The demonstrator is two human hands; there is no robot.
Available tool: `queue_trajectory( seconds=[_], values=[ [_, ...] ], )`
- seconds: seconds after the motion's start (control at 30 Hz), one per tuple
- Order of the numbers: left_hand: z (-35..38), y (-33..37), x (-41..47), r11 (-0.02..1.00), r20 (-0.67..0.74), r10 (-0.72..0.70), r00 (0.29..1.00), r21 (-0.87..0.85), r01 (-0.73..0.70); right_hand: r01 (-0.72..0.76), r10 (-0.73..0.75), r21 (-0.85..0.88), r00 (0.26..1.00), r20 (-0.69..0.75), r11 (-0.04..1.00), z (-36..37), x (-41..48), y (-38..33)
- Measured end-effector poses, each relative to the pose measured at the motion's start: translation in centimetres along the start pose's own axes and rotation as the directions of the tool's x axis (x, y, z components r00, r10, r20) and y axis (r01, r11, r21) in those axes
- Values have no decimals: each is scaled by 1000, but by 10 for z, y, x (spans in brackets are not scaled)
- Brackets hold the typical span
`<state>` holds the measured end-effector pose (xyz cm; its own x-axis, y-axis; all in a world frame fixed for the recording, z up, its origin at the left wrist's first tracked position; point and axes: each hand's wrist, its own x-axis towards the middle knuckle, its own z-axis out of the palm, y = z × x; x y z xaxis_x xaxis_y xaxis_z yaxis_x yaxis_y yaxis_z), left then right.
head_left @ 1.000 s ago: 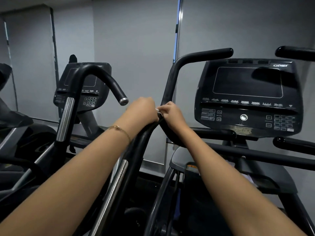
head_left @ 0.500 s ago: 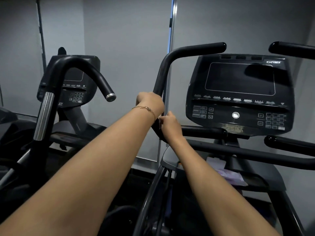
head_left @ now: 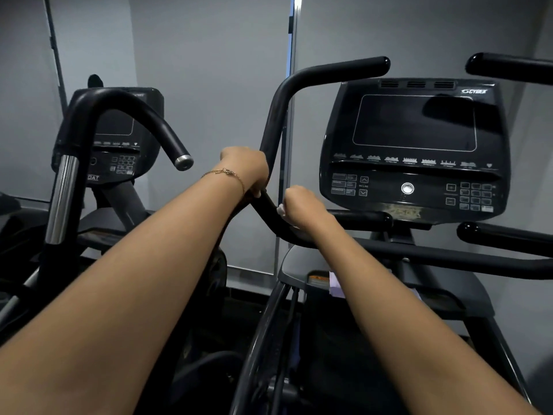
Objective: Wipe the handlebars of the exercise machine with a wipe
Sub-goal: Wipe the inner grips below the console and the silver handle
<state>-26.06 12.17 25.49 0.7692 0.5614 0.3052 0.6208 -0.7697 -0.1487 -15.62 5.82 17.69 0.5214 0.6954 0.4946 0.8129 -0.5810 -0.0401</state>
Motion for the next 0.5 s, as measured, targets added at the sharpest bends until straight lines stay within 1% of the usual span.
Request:
queue_trajectory(
  seconds=[0.03,0.1,0.17,0.2,0.23,0.33,0.4,0.47,0.5],
  values=[
    [0,-1,0,1000,1,2,1000,2,-2,-21,20,-18,999,-27,1000,-3,-6,8],
    [2,-2,0,1000,-6,5,1000,10,-4,-108,105,-16,987,-120,994,-5,-16,30],
    [3,-2,0,999,-19,10,1000,33,-9,-212,204,-9,954,-220,977,0,-26,44],
    [4,-1,-1,999,-27,11,1000,47,-10,-236,225,-11,940,-256,972,5,-28,42],
    [4,2,-1,998,-32,11,999,57,-9,-233,221,-14,936,-274,972,10,-29,37],
    [5,6,0,999,-38,-21,999,49,23,-117,114,1,962,-247,993,33,-24,11],
    [6,7,1,997,-40,-44,998,56,46,-75,69,-10,958,-280,997,37,-26,8],
    [6,6,1,996,-41,-43,998,76,46,-123,120,15,933,-339,992,31,-41,23],
    [7,6,1,996,-44,-39,998,83,43,-176,197,91,902,-385,980,26,-51,36]
  ],
)
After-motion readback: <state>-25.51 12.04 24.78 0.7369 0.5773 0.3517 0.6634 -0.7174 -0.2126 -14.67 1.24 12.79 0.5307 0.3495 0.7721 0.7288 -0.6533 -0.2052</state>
